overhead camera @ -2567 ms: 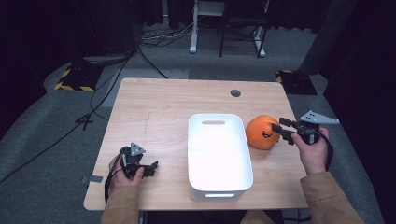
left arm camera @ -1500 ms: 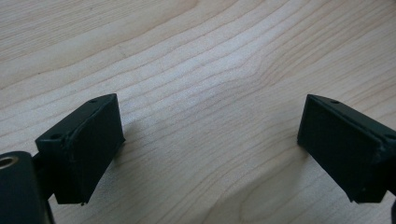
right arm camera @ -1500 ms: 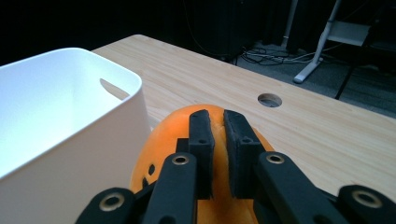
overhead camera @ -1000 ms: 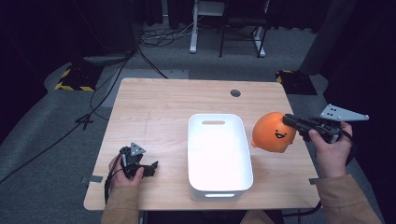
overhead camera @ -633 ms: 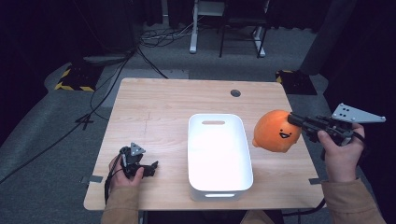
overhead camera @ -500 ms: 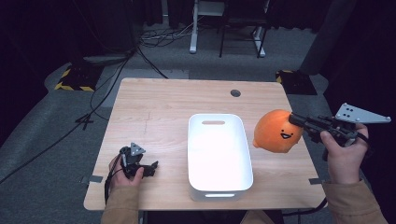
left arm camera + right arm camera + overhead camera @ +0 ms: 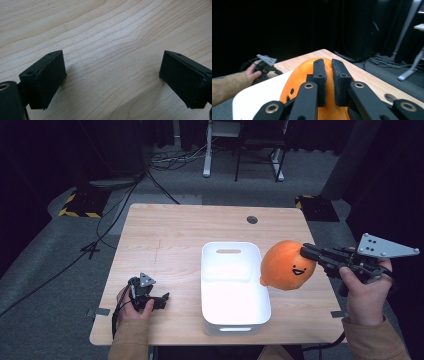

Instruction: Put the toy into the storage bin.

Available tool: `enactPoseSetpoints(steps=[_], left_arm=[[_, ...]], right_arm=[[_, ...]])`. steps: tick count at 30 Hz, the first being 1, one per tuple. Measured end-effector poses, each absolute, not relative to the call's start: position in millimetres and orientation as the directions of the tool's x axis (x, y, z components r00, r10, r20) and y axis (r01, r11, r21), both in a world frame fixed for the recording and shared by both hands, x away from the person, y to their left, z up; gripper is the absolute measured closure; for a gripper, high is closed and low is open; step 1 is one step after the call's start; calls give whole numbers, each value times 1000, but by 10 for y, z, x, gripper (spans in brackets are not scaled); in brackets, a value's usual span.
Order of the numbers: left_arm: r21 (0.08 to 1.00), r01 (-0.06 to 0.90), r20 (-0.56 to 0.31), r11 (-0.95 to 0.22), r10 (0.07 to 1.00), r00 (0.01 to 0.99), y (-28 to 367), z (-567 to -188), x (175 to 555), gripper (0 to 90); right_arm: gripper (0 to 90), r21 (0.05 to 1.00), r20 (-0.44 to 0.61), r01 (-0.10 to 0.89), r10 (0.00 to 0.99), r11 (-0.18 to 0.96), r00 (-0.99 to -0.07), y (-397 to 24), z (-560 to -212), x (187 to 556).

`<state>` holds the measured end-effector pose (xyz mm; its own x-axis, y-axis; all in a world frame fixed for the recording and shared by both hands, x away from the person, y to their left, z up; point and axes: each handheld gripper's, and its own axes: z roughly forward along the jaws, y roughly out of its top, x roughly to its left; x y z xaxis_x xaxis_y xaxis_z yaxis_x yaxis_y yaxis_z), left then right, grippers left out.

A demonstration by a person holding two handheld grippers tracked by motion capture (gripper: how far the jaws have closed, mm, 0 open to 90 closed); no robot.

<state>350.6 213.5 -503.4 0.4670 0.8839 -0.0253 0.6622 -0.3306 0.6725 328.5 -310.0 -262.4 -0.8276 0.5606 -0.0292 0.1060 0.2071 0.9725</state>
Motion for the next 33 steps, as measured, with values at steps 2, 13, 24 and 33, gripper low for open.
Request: enactPoseSetpoints(steps=[2, 13, 24, 33], left_arm=[[672, 662, -25, -331, 884, 467, 2135, -5034, 3506, 72], [673, 662, -26, -330, 884, 467, 2135, -5035, 3506, 72], [672, 662, -24, -332, 884, 468, 2136, -5034, 3506, 72], [673, 662, -25, -330, 884, 467, 2135, -5035, 3506, 72]], right_arm=[[825, 972, -28, 103, 542, 209, -840, -3019, -2622, 3264], [825, 971, -34, 76, 443, 227, -896, -2617, -2628, 3192], [824, 967, -37, 63, 382, 245, -923, -2319, -2671, 3160], [824, 956, -21, 80, 339, 281, -940, -2071, -2810, 3161]])
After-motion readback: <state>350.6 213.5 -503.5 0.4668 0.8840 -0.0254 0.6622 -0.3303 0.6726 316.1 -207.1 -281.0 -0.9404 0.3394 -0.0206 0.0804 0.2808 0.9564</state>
